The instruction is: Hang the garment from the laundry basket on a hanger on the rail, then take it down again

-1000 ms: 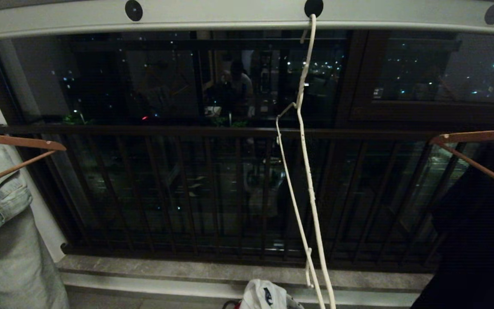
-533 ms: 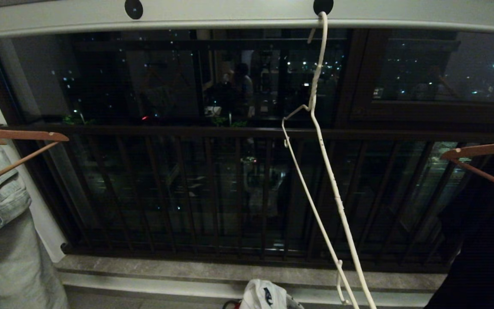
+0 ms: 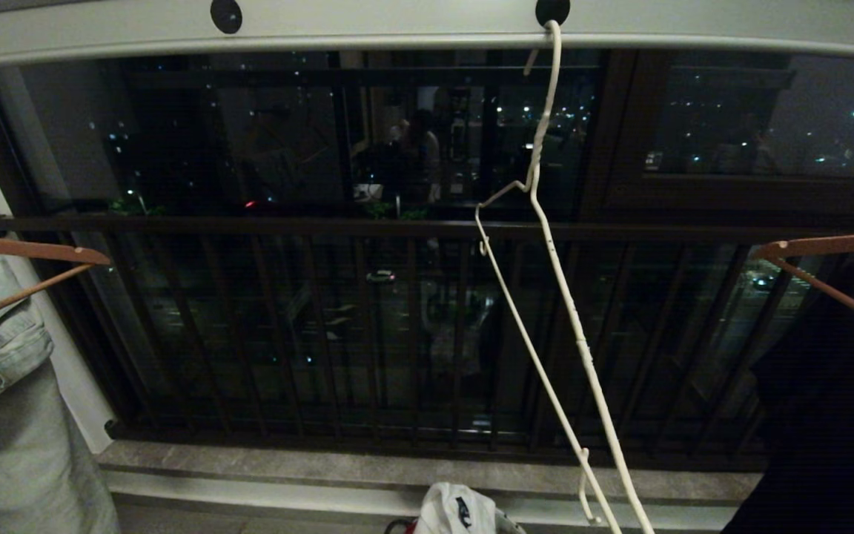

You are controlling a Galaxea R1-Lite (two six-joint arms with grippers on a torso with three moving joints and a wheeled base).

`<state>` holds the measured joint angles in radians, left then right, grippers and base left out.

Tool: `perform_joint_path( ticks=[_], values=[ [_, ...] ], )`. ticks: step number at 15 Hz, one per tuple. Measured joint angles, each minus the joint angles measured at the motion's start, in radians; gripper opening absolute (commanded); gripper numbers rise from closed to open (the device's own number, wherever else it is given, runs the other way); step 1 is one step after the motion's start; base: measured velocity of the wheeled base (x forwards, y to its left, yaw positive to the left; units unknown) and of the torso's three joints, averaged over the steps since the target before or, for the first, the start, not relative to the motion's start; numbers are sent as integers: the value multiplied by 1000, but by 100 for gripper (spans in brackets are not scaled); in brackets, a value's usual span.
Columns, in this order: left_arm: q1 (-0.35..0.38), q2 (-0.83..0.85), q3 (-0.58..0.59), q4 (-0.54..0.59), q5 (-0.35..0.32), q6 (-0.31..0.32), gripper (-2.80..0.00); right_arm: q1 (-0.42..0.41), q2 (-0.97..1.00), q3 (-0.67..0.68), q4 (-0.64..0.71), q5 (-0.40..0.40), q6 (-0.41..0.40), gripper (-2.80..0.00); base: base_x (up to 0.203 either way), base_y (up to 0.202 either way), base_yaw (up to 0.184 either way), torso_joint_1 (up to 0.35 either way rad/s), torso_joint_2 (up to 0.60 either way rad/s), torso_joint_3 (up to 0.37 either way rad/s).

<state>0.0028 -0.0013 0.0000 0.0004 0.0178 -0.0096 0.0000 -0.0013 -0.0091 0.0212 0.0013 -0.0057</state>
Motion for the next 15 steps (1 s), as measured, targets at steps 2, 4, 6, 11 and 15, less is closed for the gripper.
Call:
perform_joint_path(
  ticks=[2,4,6,11,15],
  values=[
    [0,0,0,0,0,1,-280,0,0,0,0,0,0,-280,0,0,0,0,0,0],
    [0,0,0,0,0,0,-280,0,0,0,0,0,0,-280,0,0,0,0,0,0],
    [0,0,0,0,0,0,-280,0,0,0,0,0,0,-280,0,0,0,0,0,0],
    [0,0,0,0,0,0,-280,0,0,0,0,0,0,-280,0,0,0,0,0,0],
    [0,0,0,0,0,0,-280,0,0,0,0,0,0,-280,0,0,0,0,0,0]
  ],
)
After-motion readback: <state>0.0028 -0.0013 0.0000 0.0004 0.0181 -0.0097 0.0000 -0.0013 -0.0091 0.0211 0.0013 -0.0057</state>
